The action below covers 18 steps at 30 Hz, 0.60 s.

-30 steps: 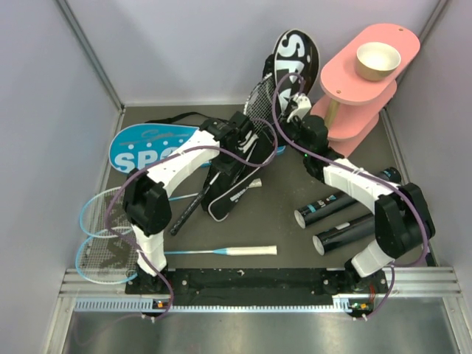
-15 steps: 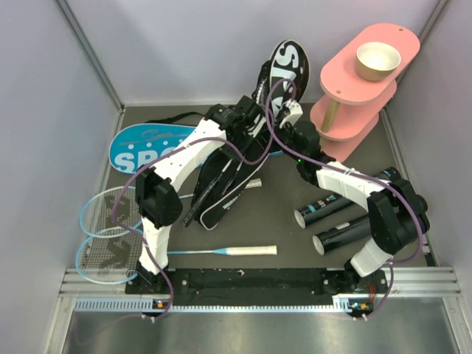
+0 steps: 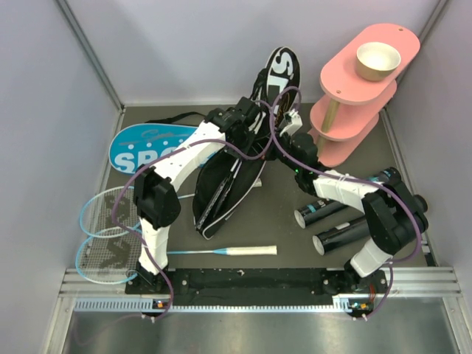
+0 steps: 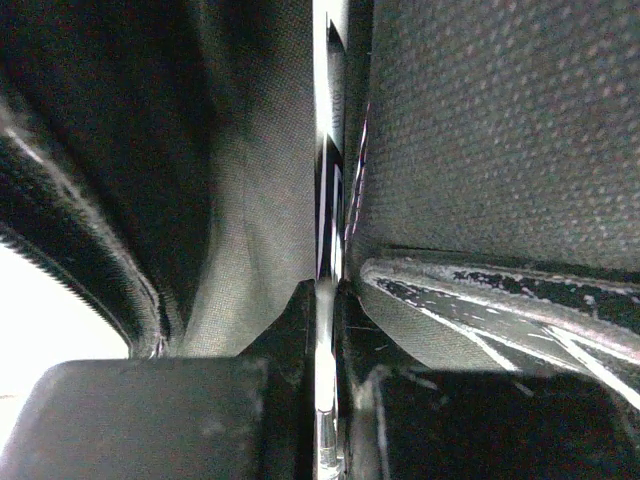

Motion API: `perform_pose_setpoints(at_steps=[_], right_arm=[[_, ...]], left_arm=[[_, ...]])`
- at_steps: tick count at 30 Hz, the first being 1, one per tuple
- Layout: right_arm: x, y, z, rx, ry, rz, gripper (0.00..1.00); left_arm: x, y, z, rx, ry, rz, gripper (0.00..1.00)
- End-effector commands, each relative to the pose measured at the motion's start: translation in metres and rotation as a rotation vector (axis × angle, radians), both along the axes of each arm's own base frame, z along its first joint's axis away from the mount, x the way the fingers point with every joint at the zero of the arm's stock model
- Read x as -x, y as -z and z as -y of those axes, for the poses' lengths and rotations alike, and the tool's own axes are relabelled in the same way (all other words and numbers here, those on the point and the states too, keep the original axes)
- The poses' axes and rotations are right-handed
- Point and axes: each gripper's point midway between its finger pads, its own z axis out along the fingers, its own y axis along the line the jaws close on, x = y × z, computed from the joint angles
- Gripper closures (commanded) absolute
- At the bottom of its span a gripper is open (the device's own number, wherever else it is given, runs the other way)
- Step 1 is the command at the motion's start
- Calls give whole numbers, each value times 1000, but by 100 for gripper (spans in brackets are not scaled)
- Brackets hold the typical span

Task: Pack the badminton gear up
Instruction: Place the racket in the racket bag.

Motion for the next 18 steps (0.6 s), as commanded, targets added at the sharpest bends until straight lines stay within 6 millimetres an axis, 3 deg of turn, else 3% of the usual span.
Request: perform_pose_setpoints(at_steps=[1, 8, 12, 16, 18], right_arm=[[43, -51, -36, -162, -189, 70, 100], [55, -49, -44, -217, -235, 36, 100], [65, -30, -45, -213, -234, -3, 100], [70, -16, -46, -206, -240, -34, 100], [71, -11, -45, -197, -231, -43, 100]], left_arm=[[-56, -76, 50, 296, -62, 294, 100], [-67, -104, 57, 383, -113, 356, 100], [-74, -113, 57, 396, -124, 375, 100], [-59, -126, 68, 481, -86, 331, 100], [-50, -145, 67, 529, -79, 348, 100]])
